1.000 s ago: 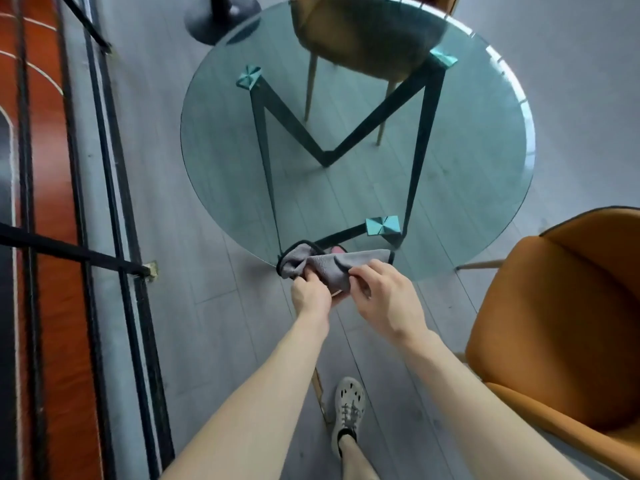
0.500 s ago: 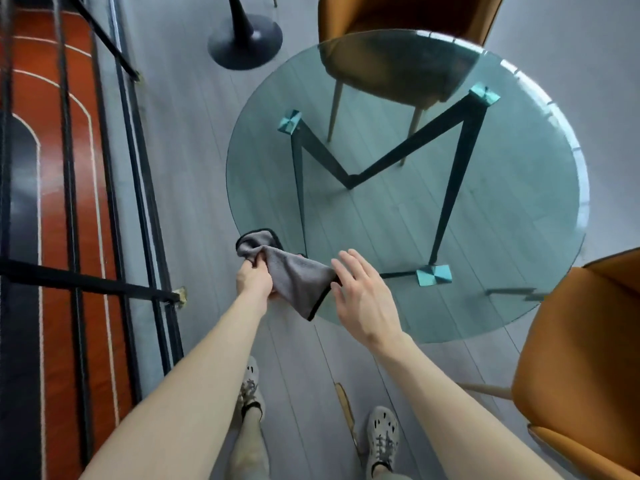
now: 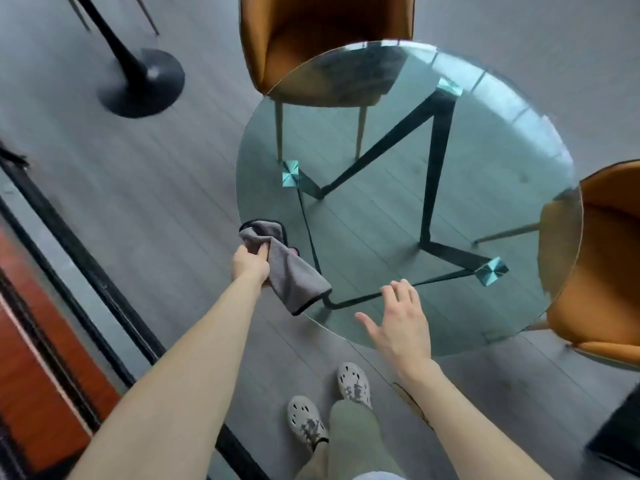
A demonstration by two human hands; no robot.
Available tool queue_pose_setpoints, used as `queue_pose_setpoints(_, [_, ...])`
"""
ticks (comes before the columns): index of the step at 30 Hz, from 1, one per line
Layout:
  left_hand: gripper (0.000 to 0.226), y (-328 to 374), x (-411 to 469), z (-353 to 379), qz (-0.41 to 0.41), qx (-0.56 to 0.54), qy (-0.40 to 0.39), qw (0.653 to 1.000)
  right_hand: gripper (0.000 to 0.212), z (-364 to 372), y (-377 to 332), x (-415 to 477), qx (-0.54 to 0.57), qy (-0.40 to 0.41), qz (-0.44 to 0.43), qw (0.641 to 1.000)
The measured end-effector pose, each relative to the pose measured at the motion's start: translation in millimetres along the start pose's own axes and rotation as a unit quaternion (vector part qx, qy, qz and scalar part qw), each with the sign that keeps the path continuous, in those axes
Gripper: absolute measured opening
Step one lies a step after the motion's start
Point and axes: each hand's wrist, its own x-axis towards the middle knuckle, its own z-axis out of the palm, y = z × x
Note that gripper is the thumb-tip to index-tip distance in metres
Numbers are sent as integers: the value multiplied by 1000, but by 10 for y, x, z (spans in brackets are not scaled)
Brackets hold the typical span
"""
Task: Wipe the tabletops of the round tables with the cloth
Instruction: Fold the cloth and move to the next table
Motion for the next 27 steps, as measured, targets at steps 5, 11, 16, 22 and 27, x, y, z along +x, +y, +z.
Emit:
queue_pose_setpoints(5, [82,293,1222,-226,5,72,-53,996,59,-154,-437,216,3,37,52,998])
queue_pose_setpoints(11, [34,1629,891,-336,56,140,-83,985,66,-197,-1710,1480,69,73,19,995])
queue_pose_setpoints(16, [31,2317,1299,-234,88,201,-118,968,59,-31,-2210,2345,67,48,63,995])
queue_pose_setpoints(22, [28,3173,1509,-47,181,352,-104,912,10,14,-2490,2510,61,121,156,978])
queue_pose_setpoints(27, [34,3832,1782,398,225,424,-152,864,18,-172,-2644,3082,53,151,274,948])
